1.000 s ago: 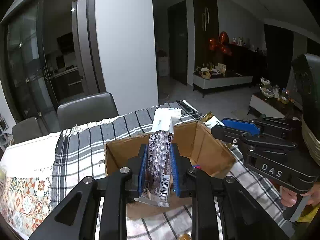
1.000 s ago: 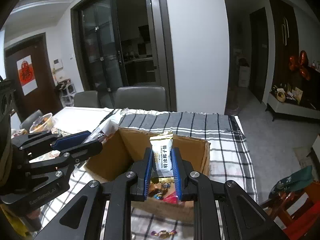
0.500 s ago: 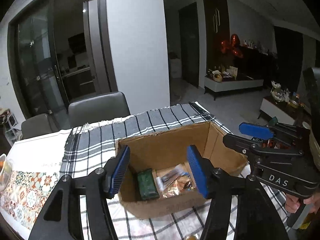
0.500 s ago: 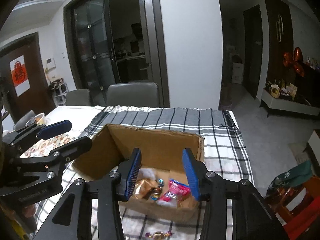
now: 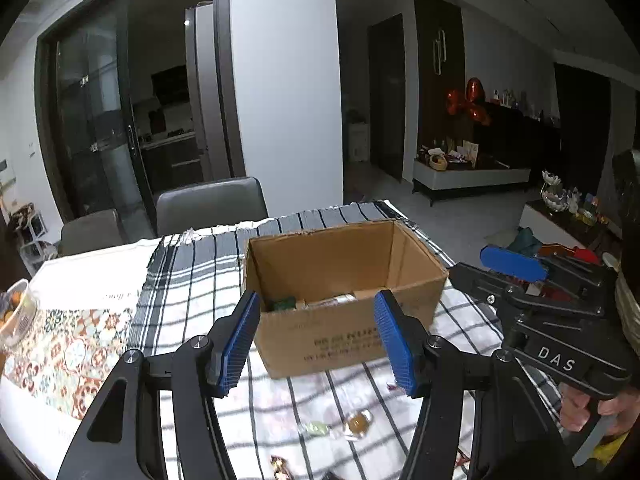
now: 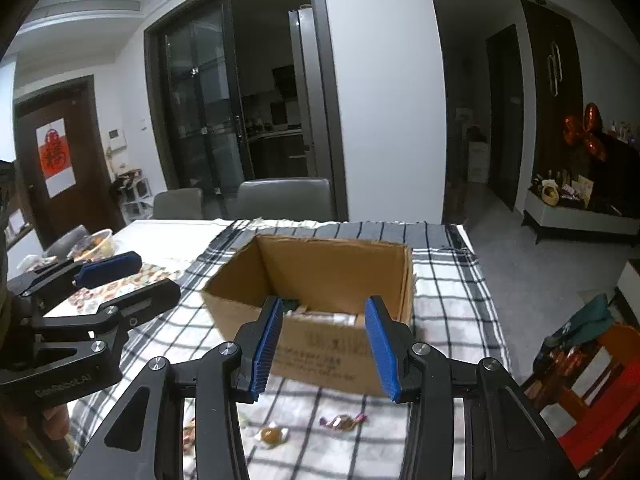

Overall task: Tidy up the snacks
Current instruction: 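Move both grippers back over the remaining snacks on the cloth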

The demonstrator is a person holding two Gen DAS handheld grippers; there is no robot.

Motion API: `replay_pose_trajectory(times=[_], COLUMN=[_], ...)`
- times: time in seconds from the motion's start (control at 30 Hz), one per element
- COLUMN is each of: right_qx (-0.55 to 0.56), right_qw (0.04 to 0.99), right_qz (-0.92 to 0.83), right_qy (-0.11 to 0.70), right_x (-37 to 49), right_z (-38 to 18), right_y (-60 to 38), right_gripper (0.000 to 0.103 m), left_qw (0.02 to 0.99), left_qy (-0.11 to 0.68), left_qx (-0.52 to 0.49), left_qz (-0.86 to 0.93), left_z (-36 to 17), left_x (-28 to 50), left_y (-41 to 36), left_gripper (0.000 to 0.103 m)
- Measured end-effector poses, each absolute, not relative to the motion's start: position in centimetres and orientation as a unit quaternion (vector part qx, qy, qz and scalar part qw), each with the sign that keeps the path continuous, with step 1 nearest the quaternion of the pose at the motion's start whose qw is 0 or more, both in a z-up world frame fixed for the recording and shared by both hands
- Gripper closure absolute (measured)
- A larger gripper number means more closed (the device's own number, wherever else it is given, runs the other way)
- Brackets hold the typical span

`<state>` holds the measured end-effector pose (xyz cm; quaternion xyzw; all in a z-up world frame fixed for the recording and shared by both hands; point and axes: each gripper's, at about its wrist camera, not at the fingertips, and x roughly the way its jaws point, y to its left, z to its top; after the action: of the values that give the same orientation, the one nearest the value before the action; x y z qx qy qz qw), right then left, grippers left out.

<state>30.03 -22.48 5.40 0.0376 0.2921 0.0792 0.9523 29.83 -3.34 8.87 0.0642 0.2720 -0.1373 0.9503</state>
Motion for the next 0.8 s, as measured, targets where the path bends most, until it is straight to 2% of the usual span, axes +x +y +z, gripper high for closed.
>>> replay_pose_trajectory(times=[0.3, 0.33, 0.4, 0.63, 0.7, 0.8], right_qx=[0.05, 0.049, 0.045, 0.032, 0.034, 0.035], right_qw=[0.949, 0.948, 0.946, 0.941, 0.938, 0.934], right_qz=[0.081, 0.083, 0.083, 0.083, 0.081, 0.077], right_qy=[0.302, 0.304, 0.309, 0.327, 0.334, 0.347], right_x=[25.7, 25.2, 24.4, 21.9, 21.5, 21.1], right_z=[3.9, 3.5, 3.0, 0.7, -0.1, -1.3], right_y=[-22.2, -22.1, -21.9, -21.8, -21.8, -21.9], right_gripper=[0.059, 0.056, 0.051, 0.051, 0.046, 0.046], left_qw=[0.954, 0.953, 0.95, 0.937, 0.934, 0.926], left_qy=[0.267, 0.27, 0.28, 0.325, 0.338, 0.36], left_qx=[0.071, 0.069, 0.064, 0.056, 0.045, 0.04], left_qz=[-0.119, -0.117, -0.12, -0.117, -0.11, -0.101], left_z=[7.6, 7.2, 6.7, 3.1, 2.1, 0.1], left_x=[25.0, 24.5, 24.0, 22.0, 21.7, 21.5], left_y=[-3.1, -2.9, -2.8, -2.8, -2.6, -2.4], left_gripper=[0.044, 0.044, 0.044, 0.044, 0.044, 0.044])
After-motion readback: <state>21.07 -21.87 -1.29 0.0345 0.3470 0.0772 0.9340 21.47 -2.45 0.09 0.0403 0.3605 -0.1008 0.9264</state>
